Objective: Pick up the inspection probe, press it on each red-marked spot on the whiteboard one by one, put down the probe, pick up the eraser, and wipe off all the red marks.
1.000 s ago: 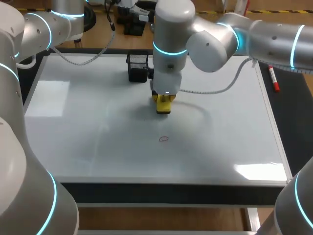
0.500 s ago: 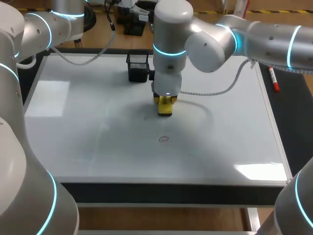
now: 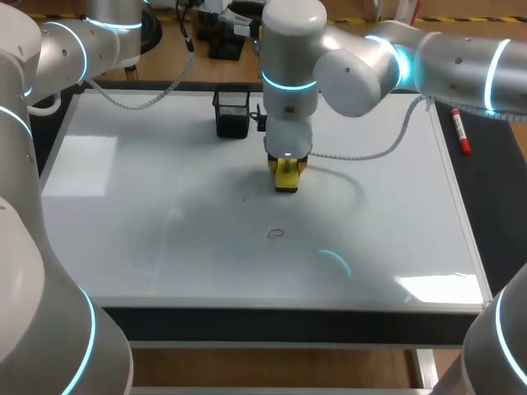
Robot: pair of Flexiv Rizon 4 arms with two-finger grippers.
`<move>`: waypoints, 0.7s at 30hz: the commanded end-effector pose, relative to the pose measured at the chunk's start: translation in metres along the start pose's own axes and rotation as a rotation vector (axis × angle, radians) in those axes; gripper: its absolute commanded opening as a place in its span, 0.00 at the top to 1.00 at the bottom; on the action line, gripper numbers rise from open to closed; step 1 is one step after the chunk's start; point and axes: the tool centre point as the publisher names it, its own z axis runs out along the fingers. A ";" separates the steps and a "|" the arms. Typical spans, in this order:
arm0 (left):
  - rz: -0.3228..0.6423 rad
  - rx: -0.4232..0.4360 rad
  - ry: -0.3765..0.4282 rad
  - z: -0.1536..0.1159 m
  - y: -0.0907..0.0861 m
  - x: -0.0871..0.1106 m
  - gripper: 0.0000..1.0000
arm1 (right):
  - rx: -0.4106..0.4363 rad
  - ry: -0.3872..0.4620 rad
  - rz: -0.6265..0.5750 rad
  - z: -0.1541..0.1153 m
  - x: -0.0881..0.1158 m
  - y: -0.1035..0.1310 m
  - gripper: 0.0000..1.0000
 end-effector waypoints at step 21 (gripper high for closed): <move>-0.002 0.006 0.026 -0.003 0.002 -0.007 1.00 | 0.040 -0.001 0.088 -0.022 0.064 -0.013 1.00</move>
